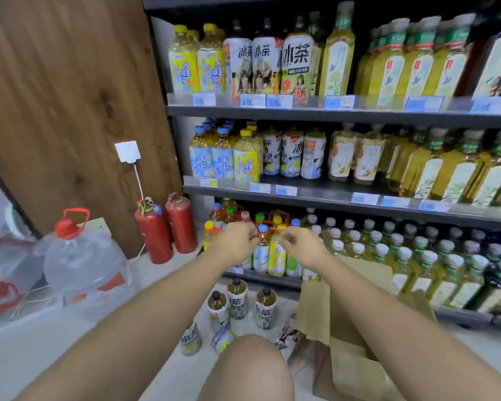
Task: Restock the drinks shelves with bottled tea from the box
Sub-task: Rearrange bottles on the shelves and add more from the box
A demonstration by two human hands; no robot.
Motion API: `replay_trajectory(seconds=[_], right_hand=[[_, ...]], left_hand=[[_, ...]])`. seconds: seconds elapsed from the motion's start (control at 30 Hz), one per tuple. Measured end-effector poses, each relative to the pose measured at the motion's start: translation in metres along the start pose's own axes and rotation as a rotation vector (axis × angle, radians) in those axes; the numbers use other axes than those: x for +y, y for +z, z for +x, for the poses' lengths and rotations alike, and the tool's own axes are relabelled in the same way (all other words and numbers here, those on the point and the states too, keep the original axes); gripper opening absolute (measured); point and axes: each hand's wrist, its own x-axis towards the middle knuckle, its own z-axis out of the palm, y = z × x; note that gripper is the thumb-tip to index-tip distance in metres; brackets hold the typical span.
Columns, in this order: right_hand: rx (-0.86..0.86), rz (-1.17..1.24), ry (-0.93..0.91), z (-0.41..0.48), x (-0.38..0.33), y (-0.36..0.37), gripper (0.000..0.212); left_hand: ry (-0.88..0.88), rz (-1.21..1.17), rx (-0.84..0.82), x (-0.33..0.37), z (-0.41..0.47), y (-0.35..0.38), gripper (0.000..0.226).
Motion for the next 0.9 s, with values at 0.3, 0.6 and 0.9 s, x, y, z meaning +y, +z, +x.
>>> replay_trajectory(seconds=[0.3,0.6,0.9], right_hand=[[-0.163,-0.041,0.101,0.019,0.055,0.105,0.016],[-0.279,-0.09,0.239,0.07,0.122,0.2,0.019],[-0.386,-0.205,0.326,0.107,0.174,0.277,0.045]], left_hand=[[-0.115,-0.086,-0.09,-0.082,-0.003,0.09,0.023],[-0.284,-0.142,-0.184,-0.162,0.032,0.179,0.024],[-0.49,-0.093,-0.31,-0.241,0.055,0.24,0.042]])
